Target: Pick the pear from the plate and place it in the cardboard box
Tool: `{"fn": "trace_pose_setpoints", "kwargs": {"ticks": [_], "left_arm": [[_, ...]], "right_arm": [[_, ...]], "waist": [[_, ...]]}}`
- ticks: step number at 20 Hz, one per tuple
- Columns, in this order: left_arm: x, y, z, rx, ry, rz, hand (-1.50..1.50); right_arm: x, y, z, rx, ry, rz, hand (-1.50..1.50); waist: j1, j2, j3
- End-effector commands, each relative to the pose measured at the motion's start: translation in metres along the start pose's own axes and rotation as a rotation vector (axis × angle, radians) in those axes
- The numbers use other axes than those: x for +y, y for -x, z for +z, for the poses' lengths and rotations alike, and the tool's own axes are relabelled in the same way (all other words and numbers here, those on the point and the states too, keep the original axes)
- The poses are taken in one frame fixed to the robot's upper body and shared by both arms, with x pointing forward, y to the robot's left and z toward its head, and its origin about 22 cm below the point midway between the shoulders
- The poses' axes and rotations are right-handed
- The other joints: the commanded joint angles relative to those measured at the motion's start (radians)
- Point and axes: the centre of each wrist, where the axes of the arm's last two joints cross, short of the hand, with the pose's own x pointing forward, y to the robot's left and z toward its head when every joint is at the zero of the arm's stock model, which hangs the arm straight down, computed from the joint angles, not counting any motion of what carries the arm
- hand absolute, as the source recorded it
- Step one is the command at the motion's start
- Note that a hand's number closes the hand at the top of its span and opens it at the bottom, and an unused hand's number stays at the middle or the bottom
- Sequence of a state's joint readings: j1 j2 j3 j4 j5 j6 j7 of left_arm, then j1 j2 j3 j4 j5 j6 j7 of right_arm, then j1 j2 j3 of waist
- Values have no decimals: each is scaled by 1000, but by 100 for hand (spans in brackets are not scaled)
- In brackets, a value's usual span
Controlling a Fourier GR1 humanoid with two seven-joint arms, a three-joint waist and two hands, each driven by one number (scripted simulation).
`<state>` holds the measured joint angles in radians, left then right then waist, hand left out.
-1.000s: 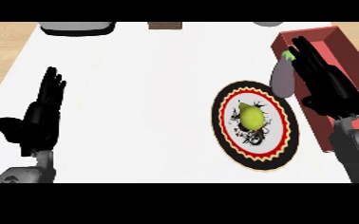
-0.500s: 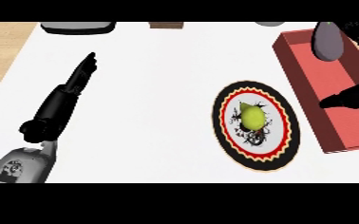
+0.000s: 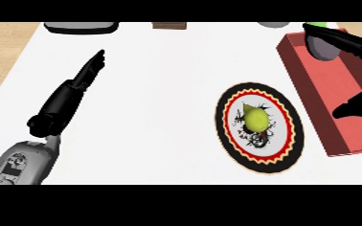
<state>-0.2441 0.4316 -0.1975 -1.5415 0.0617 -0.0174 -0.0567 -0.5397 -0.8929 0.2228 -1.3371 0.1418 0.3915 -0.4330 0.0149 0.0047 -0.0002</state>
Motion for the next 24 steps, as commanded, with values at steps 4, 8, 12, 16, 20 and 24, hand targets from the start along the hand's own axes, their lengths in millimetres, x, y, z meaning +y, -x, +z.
{"fn": "trace_pose_setpoints", "kwargs": {"ticks": [4, 8, 12, 16, 20, 24], "left_arm": [[-5, 13, 6, 15, 5, 5, 0], [3, 12, 0, -9, 1, -2, 0], [5, 12, -11, 7, -14, 21, 0], [9, 15, -6, 0, -18, -3, 0], [-9, 3, 9, 9, -6, -1, 0], [20, 24, 5, 10, -4, -9, 0]], "right_arm": [[10, -52, -32, 58, -326, 261, -150], [35, -82, -55, 81, -398, 328, -150], [60, -112, -63, 116, -448, 393, -150], [65, -127, -53, 213, -514, 427, -150], [88, -129, -65, 256, -513, 377, -150], [124, -112, -61, 256, -554, 363, -150]], "waist": [[-6, -8, -3], [-15, -7, -2], [-22, -7, -1], [-28, -9, -1], [-14, -7, 0], [-16, -3, 0]]}}
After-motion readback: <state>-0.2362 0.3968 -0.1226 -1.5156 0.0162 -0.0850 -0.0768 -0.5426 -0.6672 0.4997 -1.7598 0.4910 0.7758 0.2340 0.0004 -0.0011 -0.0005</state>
